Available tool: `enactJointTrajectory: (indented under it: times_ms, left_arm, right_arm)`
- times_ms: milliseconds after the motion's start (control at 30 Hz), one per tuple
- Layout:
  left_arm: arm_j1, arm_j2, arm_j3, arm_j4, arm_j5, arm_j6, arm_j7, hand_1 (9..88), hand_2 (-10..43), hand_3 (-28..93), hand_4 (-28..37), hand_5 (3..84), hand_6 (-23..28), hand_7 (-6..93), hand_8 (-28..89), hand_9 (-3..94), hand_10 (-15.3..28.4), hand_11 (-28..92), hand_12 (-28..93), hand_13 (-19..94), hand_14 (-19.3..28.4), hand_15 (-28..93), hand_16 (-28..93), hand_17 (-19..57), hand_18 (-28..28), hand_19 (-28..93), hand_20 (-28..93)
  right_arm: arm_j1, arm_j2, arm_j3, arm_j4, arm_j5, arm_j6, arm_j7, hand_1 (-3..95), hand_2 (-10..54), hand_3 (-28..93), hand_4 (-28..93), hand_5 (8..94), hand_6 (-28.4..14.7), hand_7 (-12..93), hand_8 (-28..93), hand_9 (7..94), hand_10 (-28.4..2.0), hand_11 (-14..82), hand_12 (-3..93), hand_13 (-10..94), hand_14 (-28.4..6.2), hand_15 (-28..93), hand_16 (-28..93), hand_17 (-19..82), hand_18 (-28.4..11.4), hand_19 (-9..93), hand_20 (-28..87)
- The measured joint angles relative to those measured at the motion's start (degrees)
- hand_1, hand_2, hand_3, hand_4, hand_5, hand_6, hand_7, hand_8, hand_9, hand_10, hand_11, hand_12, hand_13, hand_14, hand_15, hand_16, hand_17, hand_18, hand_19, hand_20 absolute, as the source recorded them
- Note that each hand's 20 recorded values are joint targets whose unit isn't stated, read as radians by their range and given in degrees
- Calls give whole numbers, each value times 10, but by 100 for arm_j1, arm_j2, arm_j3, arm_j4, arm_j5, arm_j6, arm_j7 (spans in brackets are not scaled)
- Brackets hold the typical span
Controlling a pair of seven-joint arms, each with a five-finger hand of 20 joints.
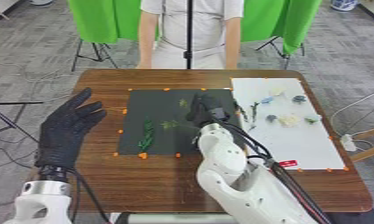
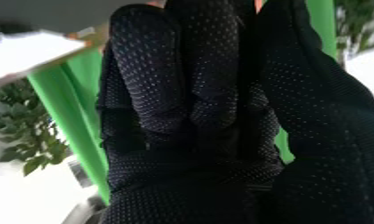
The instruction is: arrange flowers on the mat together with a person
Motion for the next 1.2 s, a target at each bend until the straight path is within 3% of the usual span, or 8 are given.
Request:
enactJointTrajectory:
  times_ms: [267, 667, 933, 1200]
  left_arm:
    - [-210, 54, 145, 69, 6, -4, -4, 241, 76, 763, -211, 416, 111, 80, -67, 413, 215, 275, 125, 300, 277, 578, -78, -42, 249, 586, 149]
    - [-375, 86, 267, 104, 44, -16, -61, 242, 76, 766, -206, 416, 111, 81, -67, 413, 215, 275, 124, 299, 278, 578, -78, -42, 249, 585, 149]
    - [-442, 80, 279, 131, 90, -77, -146, 243, 77, 766, -203, 416, 111, 81, -67, 413, 215, 276, 124, 300, 277, 578, -78, -43, 249, 585, 148]
    - [-432, 80, 277, 132, 90, -97, -167, 243, 77, 767, -201, 417, 111, 81, -67, 413, 215, 276, 124, 299, 278, 577, -79, -42, 249, 585, 149]
  right_arm:
    - [-152, -201, -47, 113, -33, -934, -169, 516, -95, 617, -254, 895, 15, 194, 16, 927, -102, 376, 217, 806, -97, 650, 179, 261, -216, 790, 100]
    - [9, -318, -482, 229, -97, -1090, -149, 462, -65, 636, -243, 930, 14, 178, -10, 937, -107, 428, 198, 834, -106, 686, 172, 285, -232, 831, 65]
    - [126, -365, -527, 274, -110, -1098, 43, 399, -72, 630, -216, 897, 2, 169, -130, 936, -114, 384, 206, 827, -109, 680, 175, 287, -244, 850, 8]
    - [127, -344, -544, 203, -7, -1273, 173, 371, -55, 587, -218, 865, -6, 163, -136, 933, -118, 374, 208, 819, -114, 681, 170, 283, -252, 847, 0]
